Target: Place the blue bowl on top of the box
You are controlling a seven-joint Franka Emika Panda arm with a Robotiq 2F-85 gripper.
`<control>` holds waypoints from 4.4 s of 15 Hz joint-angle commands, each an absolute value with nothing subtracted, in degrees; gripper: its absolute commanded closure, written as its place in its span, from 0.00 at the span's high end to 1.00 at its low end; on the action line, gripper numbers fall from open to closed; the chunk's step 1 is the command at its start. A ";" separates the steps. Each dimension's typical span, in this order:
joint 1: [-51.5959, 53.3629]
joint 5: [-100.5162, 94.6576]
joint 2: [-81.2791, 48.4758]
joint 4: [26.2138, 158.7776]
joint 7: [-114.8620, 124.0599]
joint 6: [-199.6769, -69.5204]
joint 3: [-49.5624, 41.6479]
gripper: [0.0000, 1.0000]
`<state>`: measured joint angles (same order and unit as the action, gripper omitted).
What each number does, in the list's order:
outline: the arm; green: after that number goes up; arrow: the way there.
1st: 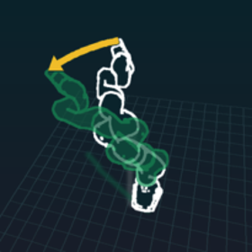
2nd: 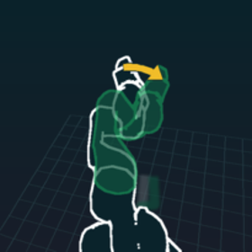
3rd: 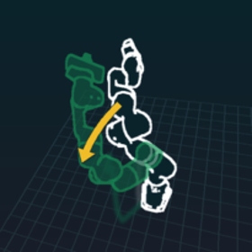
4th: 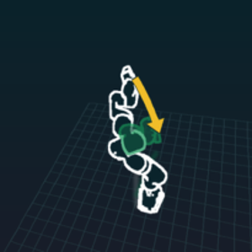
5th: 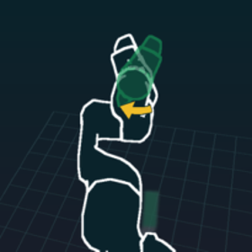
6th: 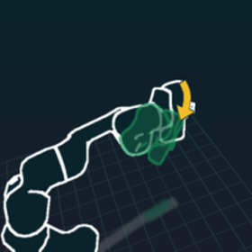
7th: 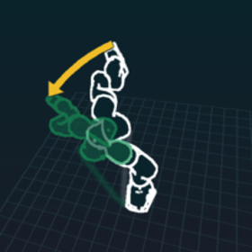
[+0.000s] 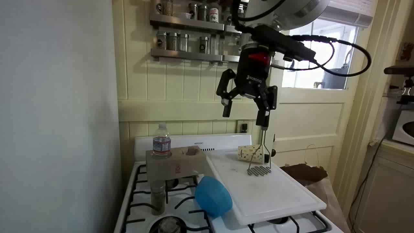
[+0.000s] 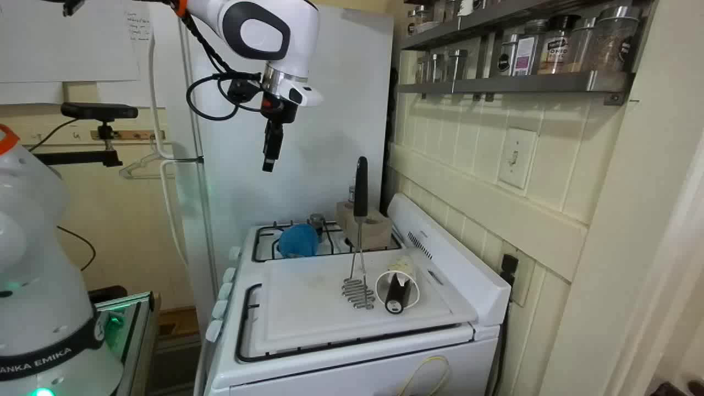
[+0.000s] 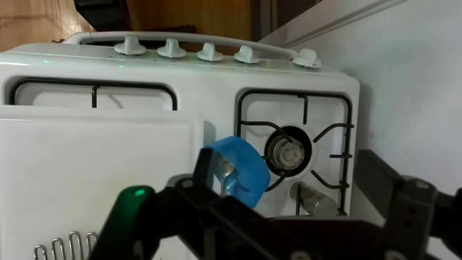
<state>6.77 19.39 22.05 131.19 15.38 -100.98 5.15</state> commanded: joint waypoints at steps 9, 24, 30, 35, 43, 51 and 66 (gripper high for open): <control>5.58 15.92 13.86 130.63 11.62 -107.39 6.58 1.00; 6.06 17.56 -2.76 123.85 0.33 -113.83 6.21 1.00; 5.75 25.80 -8.67 123.08 -10.59 -113.71 6.85 1.00; 5.61 27.31 -12.85 121.31 -12.60 -112.64 7.79 1.00; 5.41 26.62 -13.70 120.02 -11.83 -112.66 8.31 0.26; 6.16 25.95 -11.40 118.77 -8.90 -111.36 8.59 0.01; 8.53 3.80 7.77 124.52 -10.31 -98.74 9.74 0.01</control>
